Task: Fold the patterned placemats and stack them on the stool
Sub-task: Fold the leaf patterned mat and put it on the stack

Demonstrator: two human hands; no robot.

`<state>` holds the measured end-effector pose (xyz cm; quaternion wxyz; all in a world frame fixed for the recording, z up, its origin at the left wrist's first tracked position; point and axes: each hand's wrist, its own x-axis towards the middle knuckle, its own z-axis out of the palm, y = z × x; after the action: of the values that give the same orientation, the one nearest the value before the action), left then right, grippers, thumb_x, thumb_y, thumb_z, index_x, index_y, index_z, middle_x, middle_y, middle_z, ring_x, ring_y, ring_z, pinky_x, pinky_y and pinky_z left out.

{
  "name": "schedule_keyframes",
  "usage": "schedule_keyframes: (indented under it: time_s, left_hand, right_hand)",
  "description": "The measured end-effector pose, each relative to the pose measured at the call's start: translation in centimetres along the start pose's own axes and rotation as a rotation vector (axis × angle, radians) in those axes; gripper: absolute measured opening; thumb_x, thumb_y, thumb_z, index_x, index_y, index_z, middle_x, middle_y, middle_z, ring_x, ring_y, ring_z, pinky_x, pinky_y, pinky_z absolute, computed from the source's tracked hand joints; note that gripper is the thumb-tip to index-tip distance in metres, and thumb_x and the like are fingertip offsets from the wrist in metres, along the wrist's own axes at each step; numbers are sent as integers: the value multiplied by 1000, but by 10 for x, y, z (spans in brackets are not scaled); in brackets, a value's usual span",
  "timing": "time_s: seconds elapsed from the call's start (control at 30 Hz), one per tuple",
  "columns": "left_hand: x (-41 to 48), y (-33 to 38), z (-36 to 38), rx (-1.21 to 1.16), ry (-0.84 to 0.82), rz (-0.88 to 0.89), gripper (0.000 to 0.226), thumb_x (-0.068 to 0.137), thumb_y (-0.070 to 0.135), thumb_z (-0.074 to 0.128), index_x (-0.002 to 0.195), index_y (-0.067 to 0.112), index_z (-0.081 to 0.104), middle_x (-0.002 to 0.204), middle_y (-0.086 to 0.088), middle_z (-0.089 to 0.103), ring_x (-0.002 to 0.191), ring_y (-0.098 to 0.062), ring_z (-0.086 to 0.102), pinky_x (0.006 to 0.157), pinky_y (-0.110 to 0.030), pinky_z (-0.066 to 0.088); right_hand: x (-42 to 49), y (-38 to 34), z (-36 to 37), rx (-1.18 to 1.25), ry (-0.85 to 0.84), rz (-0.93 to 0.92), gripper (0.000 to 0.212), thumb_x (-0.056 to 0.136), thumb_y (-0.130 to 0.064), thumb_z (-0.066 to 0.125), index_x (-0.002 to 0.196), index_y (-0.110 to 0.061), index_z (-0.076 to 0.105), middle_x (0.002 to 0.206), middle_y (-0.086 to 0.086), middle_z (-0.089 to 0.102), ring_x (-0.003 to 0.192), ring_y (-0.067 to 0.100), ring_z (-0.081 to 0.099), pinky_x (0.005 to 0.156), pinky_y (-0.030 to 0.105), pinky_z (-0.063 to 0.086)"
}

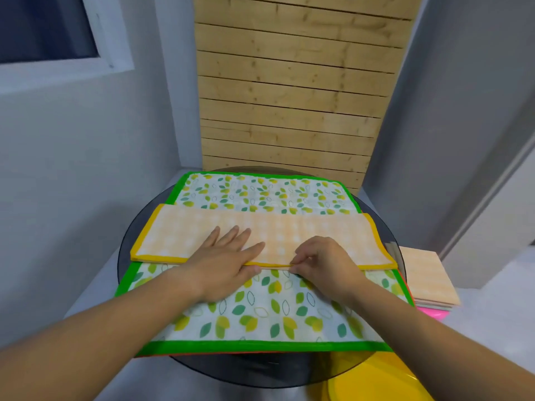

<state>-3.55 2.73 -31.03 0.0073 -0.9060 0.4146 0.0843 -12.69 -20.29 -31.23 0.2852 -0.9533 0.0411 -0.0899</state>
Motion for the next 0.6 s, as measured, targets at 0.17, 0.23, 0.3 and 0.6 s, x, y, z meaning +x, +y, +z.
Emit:
schedule_keyframes:
  time_s: [0.17, 0.23, 0.3, 0.6]
  left_hand:
    - [4, -1, 2, -5, -21, 12, 56, 103, 60, 12, 155, 49, -4, 165, 7, -19, 149, -14, -26, 123, -44, -13]
    - [5, -1, 1, -17, -26, 8, 56, 103, 60, 13, 155, 49, -5, 165, 7, -20, 149, -14, -27, 123, -45, -13]
    - [4, -2, 1, -42, -37, -1, 57, 103, 60, 14, 155, 49, -5, 164, 7, -20, 149, -13, -27, 123, -45, -13]
    - [6, -7, 2, -82, -70, -17, 60, 99, 66, 14, 154, 51, -6, 163, 11, -24, 147, -10, -30, 122, -43, -15]
  right_hand:
    - [-6, 8, 6, -52, 51, -88, 5, 86, -33, 73, 86, -31, 78, 103, -15, 62, 105, 11, 52, 91, 38, 51]
    - [-9, 8, 7, -80, 70, -114, 7, 88, -32, 71, 89, -31, 78, 105, -14, 63, 106, 12, 51, 90, 39, 51]
    - [-11, 9, 9, -114, 87, -141, 10, 89, -33, 68, 91, -31, 78, 107, -13, 63, 107, 12, 51, 90, 40, 49]
    - [-11, 5, 2, -161, 6, -117, 21, 92, -43, 58, 95, -33, 77, 112, -14, 61, 109, 11, 49, 96, 39, 43]
